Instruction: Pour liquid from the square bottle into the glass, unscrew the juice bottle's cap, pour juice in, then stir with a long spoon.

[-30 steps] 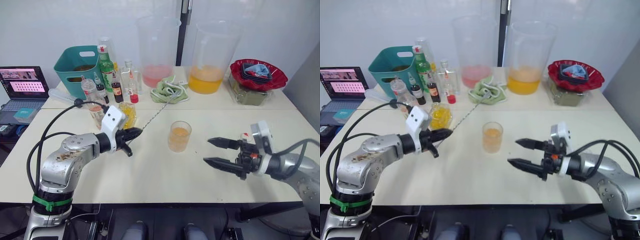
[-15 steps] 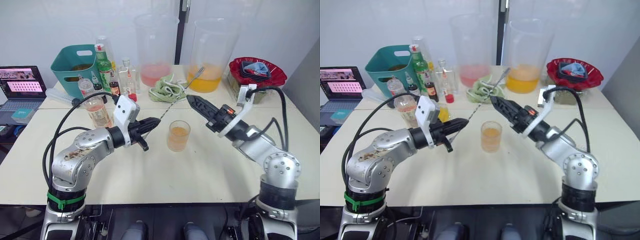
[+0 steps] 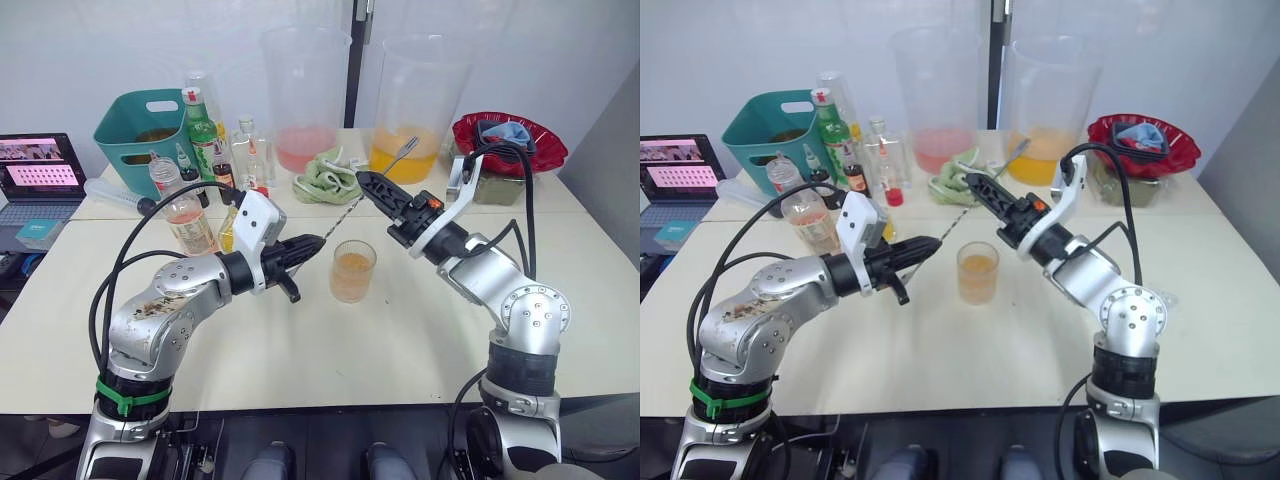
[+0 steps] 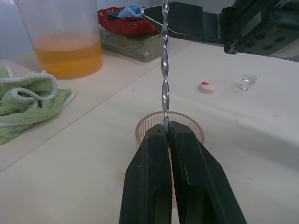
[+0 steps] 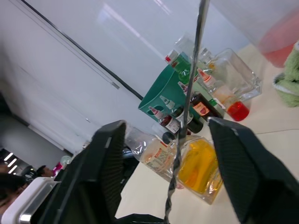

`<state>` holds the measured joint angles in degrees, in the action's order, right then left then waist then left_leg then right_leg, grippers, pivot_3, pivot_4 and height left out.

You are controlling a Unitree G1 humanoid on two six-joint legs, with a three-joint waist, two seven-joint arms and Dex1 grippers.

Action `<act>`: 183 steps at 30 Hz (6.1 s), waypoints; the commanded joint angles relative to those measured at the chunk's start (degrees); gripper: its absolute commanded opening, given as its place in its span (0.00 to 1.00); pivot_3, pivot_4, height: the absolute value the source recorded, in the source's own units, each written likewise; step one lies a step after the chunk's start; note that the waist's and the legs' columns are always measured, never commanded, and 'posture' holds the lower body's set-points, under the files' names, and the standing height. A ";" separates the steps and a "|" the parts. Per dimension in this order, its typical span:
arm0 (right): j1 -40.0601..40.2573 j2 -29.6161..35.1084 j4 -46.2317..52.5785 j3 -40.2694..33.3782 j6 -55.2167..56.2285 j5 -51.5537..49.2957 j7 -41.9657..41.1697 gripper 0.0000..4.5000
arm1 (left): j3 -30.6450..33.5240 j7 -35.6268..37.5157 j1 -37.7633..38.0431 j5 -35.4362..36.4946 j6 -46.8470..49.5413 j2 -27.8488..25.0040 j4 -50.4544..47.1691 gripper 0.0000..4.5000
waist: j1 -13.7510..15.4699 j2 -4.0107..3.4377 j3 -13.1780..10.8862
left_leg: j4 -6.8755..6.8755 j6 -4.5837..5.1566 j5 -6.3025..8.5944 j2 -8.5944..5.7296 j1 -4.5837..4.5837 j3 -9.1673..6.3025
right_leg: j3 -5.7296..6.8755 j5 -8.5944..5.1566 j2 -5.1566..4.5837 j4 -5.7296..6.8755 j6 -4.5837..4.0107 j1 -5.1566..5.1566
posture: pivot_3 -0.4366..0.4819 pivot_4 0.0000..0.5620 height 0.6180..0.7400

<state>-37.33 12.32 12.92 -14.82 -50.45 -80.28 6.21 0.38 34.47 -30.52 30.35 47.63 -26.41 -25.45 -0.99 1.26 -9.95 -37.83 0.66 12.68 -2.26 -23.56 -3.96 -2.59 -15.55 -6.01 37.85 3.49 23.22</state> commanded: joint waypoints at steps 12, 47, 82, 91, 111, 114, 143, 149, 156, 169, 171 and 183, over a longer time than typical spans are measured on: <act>0.12 2.10 1.34 -1.72 2.52 -1.53 -1.45 0.00 | 0.14 0.08 -1.17 0.59 -2.12 -0.21 1.21 0.15 | -0.03 0.00 0.00 | 0.00 0.00 0.00 0.00 0.00 0.00 | 0.00 0.00 0.01 -0.01 0.00 0.00 | 0.48 0.27 1.00; -15.32 27.16 -5.98 16.07 8.76 38.80 -45.53 0.00 | 6.94 24.21 7.49 8.07 -9.61 -17.56 4.37 0.99 | 0.07 -0.17 -0.13 | 0.01 0.06 0.03 0.15 -0.19 0.11 | 0.02 0.00 0.06 -0.21 -0.03 0.15 | 0.48 0.27 1.00; -15.28 26.17 2.87 16.86 -1.66 41.73 -49.41 0.00 | 3.70 19.79 9.13 7.48 -9.04 -17.84 0.88 0.99 | 0.05 -0.16 -0.12 | 0.01 0.01 0.00 0.12 -0.20 0.09 | 0.03 0.02 0.06 -0.04 -0.08 0.27 | 0.48 0.27 1.00; -13.19 22.17 -2.21 18.67 9.71 51.06 -48.71 0.00 | 3.84 20.15 8.58 7.14 -9.03 -18.11 1.21 0.99 | 0.02 -0.16 -0.12 | 0.01 0.01 0.00 0.11 -0.20 0.10 | 0.03 0.02 0.05 -0.02 -0.08 0.27 | 0.48 0.27 1.00; -10.63 13.27 -1.56 16.82 8.82 48.19 -48.94 0.00 | 1.83 21.12 6.26 4.86 -10.25 -17.36 3.14 0.99 | 0.09 -0.16 -0.12 | 0.00 -0.01 -0.01 0.11 -0.20 0.09 | 0.02 0.03 0.04 0.10 -0.08 0.32 | 0.48 0.27 1.00; -10.48 14.71 -0.01 16.48 6.32 47.61 -48.90 0.00 | 1.43 21.57 5.46 4.46 -10.88 -17.18 4.12 0.99 | 0.10 -0.16 -0.12 | 0.00 -0.01 -0.01 0.09 -0.20 0.09 | 0.03 0.03 0.04 0.10 -0.08 0.33 | 0.48 0.27 1.00; -12.16 12.94 -6.28 13.66 13.40 49.49 -48.59 0.00 | 0.70 23.62 5.81 2.84 -13.58 -16.87 4.83 0.99 | -0.10 -0.15 -0.12 | -0.01 -0.02 -0.01 0.09 -0.21 0.12 | 0.03 0.03 0.04 0.14 -0.08 0.37 | 0.48 0.27 1.00; -11.15 13.62 -2.19 14.25 8.09 45.81 -49.65 0.00 | 0.16 23.68 5.78 2.55 -13.98 -16.48 4.98 0.99 | -0.06 -0.15 -0.12 | -0.01 -0.02 -0.01 0.10 -0.21 0.12 | 0.03 0.03 0.03 0.14 -0.09 0.38 | 0.48 0.27 1.00; -10.42 20.88 2.33 13.33 1.48 43.06 -52.15 0.00 | -0.07 24.05 5.78 2.33 -14.38 -16.26 5.24 0.99 | 0.11 -0.15 -0.12 | -0.01 -0.02 -0.01 0.08 -0.21 0.12 | 0.03 0.03 0.02 0.12 -0.08 0.35 | 0.48 0.27 1.00; -11.69 21.18 -4.25 15.20 10.64 50.55 -50.99 0.00 | 0.71 24.29 6.77 2.12 -14.63 -16.41 4.85 0.99 | -0.08 -0.15 -0.12 | -0.01 -0.02 -0.01 0.09 -0.21 0.13 | 0.03 0.03 0.04 0.13 -0.08 0.36 | 0.48 0.27 1.00; -11.96 18.78 -5.23 14.66 12.40 51.11 -49.56 0.00 | 0.91 24.30 7.02 2.08 -14.67 -16.60 4.71 0.99 | -0.10 -0.15 -0.12 | -0.01 -0.02 -0.01 0.10 -0.22 0.14 | 0.03 0.03 0.03 0.14 -0.09 0.38 | 0.48 0.27 1.00; -12.04 16.26 -1.85 14.26 6.33 45.88 -51.53 0.00 | 1.15 24.11 7.52 1.97 -14.74 -16.75 4.52 0.99 | 0.02 -0.15 -0.12 | -0.01 -0.02 -0.02 0.10 -0.22 0.13 | 0.03 0.03 0.03 0.15 -0.09 0.40 | 0.48 0.27 1.00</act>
<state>-48.61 26.94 7.88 1.10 -42.70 -32.62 -44.34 0.05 58.48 -22.75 31.73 33.74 -42.59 -19.41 -0.97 1.11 -10.07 -37.84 0.64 12.66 -2.16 -23.78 -3.82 -2.57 -15.52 -5.98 38.00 3.41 23.62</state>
